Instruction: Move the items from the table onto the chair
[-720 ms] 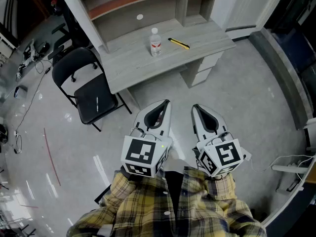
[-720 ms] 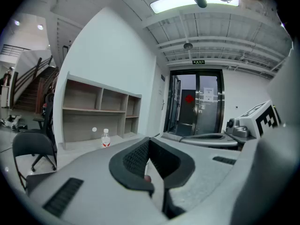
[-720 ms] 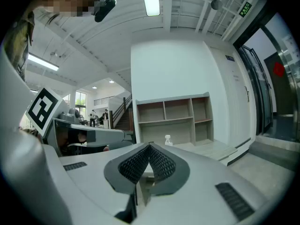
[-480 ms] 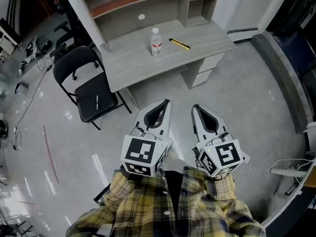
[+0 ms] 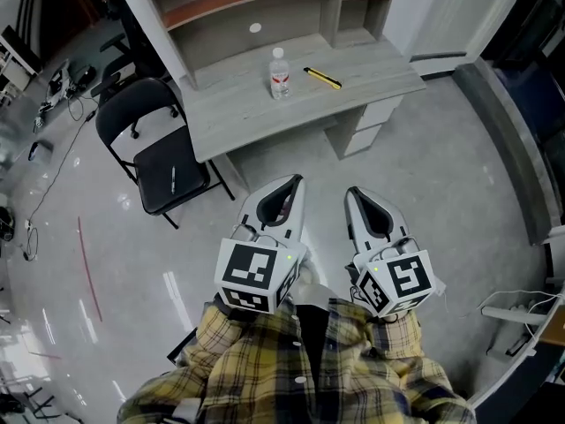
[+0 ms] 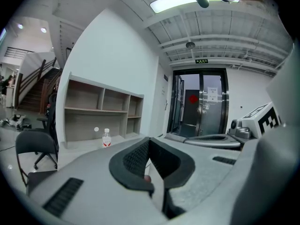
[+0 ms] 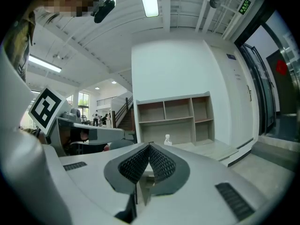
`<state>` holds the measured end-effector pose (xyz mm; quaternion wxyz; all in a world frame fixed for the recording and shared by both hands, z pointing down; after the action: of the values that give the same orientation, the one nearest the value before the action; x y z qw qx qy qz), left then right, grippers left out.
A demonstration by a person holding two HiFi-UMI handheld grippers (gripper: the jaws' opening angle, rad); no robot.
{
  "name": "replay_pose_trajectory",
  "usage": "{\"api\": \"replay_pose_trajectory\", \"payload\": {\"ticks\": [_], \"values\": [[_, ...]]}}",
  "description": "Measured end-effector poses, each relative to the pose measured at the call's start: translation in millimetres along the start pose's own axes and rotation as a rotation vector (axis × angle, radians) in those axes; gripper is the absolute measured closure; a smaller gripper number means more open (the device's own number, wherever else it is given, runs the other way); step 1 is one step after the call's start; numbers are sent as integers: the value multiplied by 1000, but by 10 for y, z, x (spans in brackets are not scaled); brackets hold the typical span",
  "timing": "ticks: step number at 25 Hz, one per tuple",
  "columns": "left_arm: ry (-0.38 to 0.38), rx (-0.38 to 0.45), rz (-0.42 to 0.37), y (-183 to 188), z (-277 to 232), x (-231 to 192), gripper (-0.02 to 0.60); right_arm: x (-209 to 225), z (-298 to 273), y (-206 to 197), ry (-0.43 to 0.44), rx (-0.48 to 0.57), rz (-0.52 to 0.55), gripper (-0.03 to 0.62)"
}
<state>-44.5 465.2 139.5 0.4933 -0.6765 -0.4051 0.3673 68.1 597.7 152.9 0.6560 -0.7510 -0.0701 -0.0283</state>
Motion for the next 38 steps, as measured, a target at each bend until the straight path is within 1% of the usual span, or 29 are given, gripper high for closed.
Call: {"api": "replay_pose_trajectory", "payload": {"ticks": [5,9,17,23,28,33,36,38], "values": [[17,-9,6,7,-174,-209,578,84,-257,-37,16,-19,-13,576],[22,-11,12,54,-438,-445,578,211,-566,-27,18,-25,-18,576],[16,1,16,293,-1204,-1146,578,602,-1509,152,-2,-27,-9,576],[-14,-6,4,499,-1736,-1691,578,837,-2187,346,-43,-27,-10,576],[-19,-44,13,534,-2018,-1924,578,1035,-2453,394,-78,-46,-37,576],[8,-77,18,508,-2347,-2025,578,1388,-2675,358,-70,-69,-56,576],[53,-83,28,527,-2588,-2053,578,1680,-2864,354,-29,-84,-59,576],[94,-81,38,555,-2782,-2064,578,1894,-3024,384,15,-91,-54,576]]}}
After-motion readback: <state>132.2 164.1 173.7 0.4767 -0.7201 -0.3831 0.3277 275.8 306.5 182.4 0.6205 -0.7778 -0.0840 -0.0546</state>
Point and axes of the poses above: the fingertips, and each gripper's own axes: z backward along the fingers, x to its right, y out of its top, the point moved 9 cm from there along z, backward along the fingers, and after that the axes turned 9 degrees about y, right-handed, at the moved point
